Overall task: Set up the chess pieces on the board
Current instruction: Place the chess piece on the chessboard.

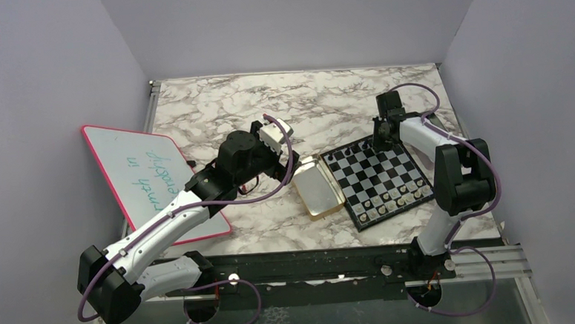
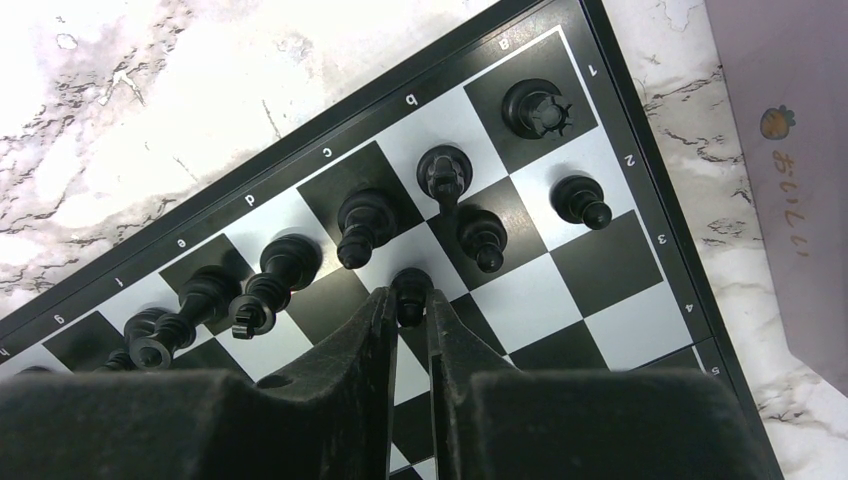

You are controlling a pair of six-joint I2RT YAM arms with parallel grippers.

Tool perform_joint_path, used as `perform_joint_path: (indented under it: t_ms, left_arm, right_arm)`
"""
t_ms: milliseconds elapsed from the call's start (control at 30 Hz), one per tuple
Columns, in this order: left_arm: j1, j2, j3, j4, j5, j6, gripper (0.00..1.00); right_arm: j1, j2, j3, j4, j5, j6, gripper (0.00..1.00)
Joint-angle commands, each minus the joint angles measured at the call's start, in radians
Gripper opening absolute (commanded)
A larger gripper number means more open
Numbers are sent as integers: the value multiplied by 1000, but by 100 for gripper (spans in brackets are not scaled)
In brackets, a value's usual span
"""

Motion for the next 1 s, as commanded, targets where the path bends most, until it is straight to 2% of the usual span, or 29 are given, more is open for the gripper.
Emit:
perform_joint_path:
  t_ms: [0, 533, 800, 967]
  left_arm:
    - [1, -20, -6, 22, -11, -7, 99]
    - [3, -24, -8, 24, -6, -9, 99]
    - [3, -24, -8, 27, 3, -13, 99]
    - [3, -23, -7, 28, -11, -19, 99]
  right_arm:
    - [4, 15, 27, 3, 23, 10, 23]
    - [5, -45, 91, -91, -6, 17, 27]
    - [-4, -101, 109, -65, 82, 7, 28]
    - [-61, -109, 145, -45, 98, -3, 27]
